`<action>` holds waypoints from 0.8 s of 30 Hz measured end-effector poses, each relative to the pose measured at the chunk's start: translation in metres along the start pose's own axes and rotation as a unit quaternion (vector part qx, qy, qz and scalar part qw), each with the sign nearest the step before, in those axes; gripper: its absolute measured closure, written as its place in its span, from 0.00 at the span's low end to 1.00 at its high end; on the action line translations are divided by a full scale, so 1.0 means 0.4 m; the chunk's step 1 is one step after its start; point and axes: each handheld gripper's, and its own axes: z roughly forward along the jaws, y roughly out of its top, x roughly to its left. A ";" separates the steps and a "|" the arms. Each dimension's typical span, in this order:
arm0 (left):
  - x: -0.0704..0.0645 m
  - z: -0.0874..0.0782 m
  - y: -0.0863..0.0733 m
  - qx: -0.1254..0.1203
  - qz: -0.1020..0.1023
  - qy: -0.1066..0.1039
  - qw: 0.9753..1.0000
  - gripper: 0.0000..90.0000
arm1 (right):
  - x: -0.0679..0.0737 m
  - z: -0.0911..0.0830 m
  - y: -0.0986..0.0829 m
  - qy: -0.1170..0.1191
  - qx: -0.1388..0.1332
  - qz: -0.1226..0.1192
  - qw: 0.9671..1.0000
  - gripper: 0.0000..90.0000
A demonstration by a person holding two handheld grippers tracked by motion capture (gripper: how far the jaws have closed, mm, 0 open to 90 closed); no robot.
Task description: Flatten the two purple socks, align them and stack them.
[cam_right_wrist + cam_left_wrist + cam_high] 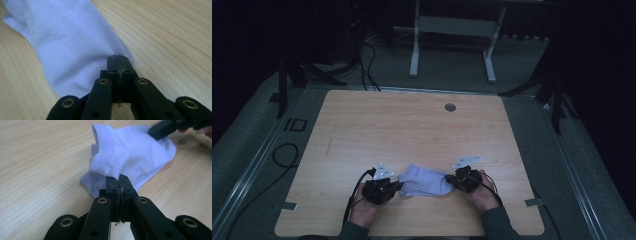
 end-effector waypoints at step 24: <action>0.009 0.039 -0.021 0.065 0.011 0.018 0.998 0.98 | 0.002 0.000 -0.009 -0.004 -0.013 0.014 1.000 0.99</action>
